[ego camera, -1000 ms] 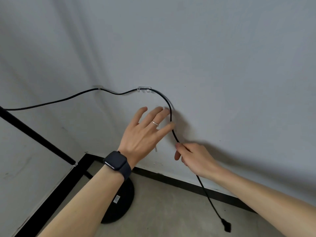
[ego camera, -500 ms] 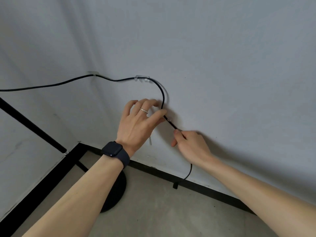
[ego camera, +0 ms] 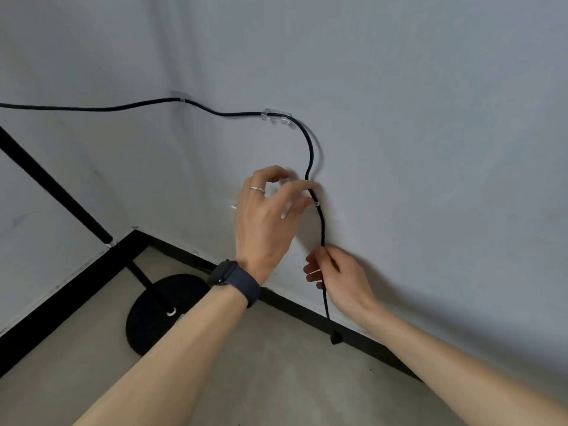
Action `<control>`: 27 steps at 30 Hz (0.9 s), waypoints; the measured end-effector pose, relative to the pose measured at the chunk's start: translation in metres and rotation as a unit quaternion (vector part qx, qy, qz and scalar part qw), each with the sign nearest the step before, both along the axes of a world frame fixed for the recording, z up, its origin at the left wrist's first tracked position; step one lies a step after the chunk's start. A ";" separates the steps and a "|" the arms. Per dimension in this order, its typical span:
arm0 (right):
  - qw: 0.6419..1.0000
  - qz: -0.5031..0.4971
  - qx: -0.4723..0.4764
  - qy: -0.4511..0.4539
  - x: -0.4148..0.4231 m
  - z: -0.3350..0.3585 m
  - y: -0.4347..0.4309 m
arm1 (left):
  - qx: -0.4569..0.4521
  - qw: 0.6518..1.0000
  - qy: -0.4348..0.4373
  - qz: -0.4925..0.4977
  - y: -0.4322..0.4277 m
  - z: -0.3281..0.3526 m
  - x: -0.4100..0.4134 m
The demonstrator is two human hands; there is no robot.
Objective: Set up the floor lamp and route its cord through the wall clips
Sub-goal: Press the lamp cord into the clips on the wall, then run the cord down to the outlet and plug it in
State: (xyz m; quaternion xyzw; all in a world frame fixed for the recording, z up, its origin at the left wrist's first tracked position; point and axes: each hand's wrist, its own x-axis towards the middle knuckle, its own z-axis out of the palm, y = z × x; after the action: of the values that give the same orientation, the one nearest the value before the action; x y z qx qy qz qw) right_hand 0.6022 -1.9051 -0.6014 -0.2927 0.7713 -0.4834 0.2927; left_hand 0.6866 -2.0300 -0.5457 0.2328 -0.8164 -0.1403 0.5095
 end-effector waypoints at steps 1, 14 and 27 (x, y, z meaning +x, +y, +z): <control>1.000 0.012 0.009 -0.018 -0.002 0.003 -0.005 | 0.030 0.999 0.028 0.000 0.004 -0.004 0.000; 0.998 0.045 0.030 -0.026 0.002 0.013 -0.039 | 0.587 0.767 -0.224 -0.132 -0.013 -0.110 0.052; 0.999 -0.019 -0.011 -0.027 0.015 -0.009 -0.056 | 0.544 0.796 -0.227 -0.137 -0.037 -0.159 0.076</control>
State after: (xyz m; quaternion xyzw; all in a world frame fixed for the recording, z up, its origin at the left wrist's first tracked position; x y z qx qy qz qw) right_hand 0.6173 -1.9611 -0.6105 -0.2679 0.7631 -0.5052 0.3011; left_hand 0.7622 -2.0673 -0.7048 0.3827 -0.7214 -0.5724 0.0744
